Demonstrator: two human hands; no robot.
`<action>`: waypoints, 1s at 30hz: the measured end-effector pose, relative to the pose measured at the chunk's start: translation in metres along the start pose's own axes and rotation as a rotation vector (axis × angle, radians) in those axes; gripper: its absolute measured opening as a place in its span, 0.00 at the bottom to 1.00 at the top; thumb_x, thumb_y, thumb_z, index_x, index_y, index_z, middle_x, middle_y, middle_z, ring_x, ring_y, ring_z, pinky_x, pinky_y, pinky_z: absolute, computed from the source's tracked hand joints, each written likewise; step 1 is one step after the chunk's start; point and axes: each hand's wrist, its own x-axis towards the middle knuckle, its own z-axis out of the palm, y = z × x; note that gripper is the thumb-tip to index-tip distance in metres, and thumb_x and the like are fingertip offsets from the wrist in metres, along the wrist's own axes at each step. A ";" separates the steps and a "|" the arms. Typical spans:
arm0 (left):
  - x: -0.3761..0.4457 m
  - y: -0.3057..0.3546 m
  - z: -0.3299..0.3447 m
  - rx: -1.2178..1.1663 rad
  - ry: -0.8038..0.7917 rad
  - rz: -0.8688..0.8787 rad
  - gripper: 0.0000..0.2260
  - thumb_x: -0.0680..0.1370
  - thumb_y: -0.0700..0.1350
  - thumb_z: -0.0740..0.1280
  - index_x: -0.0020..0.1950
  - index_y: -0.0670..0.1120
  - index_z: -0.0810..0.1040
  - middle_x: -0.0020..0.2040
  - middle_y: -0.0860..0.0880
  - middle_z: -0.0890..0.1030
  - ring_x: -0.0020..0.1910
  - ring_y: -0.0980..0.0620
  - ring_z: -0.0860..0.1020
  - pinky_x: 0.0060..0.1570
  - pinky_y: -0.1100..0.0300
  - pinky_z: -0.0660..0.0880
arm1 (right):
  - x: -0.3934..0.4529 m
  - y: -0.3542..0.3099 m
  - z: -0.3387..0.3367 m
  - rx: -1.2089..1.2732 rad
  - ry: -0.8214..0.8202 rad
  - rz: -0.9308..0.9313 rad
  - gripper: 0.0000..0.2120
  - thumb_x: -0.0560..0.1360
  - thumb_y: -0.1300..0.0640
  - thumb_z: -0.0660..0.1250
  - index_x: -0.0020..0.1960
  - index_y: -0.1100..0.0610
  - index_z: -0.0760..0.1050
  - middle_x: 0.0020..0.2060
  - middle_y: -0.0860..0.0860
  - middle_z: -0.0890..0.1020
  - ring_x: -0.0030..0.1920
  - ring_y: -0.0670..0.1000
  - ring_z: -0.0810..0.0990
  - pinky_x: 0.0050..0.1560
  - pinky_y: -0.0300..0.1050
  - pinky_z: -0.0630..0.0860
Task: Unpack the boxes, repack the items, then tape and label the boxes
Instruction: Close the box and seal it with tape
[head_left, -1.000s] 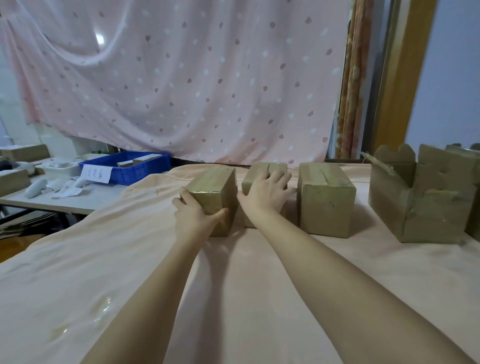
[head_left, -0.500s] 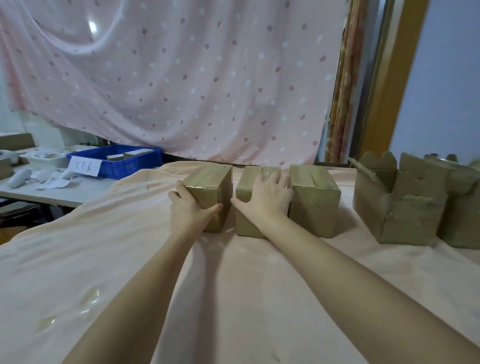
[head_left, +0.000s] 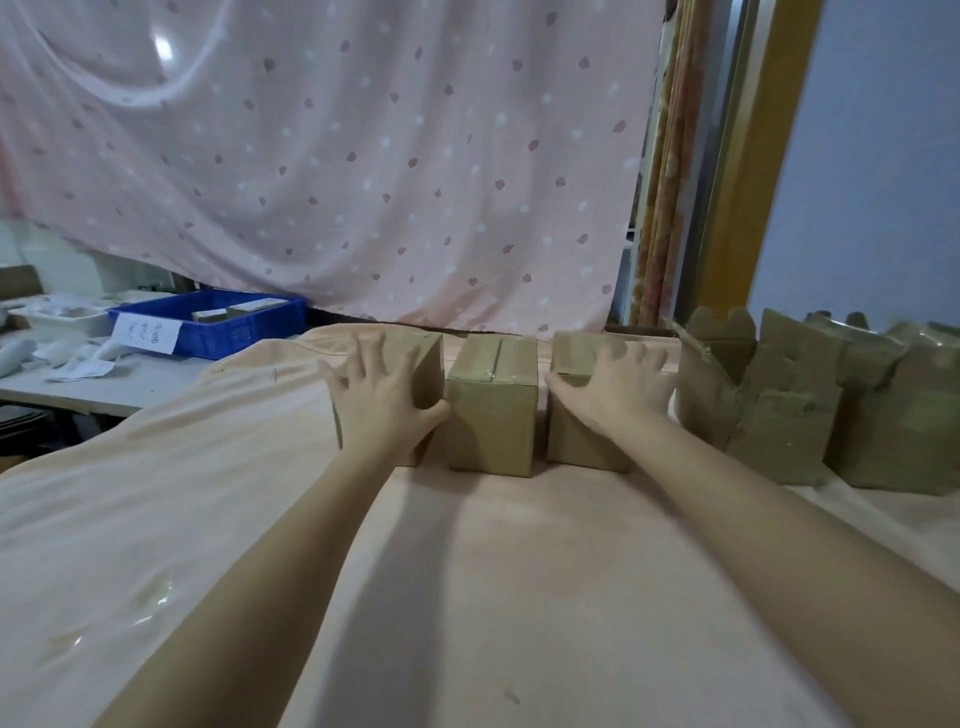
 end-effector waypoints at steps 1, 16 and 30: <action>0.001 0.004 -0.003 0.007 -0.019 0.032 0.32 0.72 0.61 0.66 0.74 0.57 0.62 0.76 0.45 0.57 0.77 0.43 0.48 0.71 0.37 0.43 | 0.000 0.000 0.002 -0.004 -0.022 -0.005 0.43 0.69 0.24 0.52 0.69 0.57 0.65 0.65 0.61 0.69 0.64 0.63 0.66 0.60 0.58 0.70; -0.008 0.096 0.000 -0.257 -0.253 -0.215 0.36 0.63 0.75 0.65 0.61 0.52 0.70 0.60 0.44 0.67 0.53 0.42 0.74 0.45 0.55 0.68 | -0.005 0.016 -0.006 0.123 -0.102 0.013 0.44 0.67 0.25 0.60 0.70 0.57 0.65 0.66 0.62 0.68 0.65 0.61 0.67 0.55 0.48 0.70; -0.092 0.108 -0.070 -0.327 -0.162 -0.207 0.32 0.66 0.69 0.68 0.63 0.51 0.74 0.52 0.47 0.66 0.52 0.40 0.76 0.47 0.56 0.68 | -0.100 0.097 -0.065 0.221 -0.011 -0.070 0.39 0.71 0.29 0.57 0.73 0.52 0.64 0.62 0.59 0.71 0.62 0.59 0.66 0.58 0.51 0.67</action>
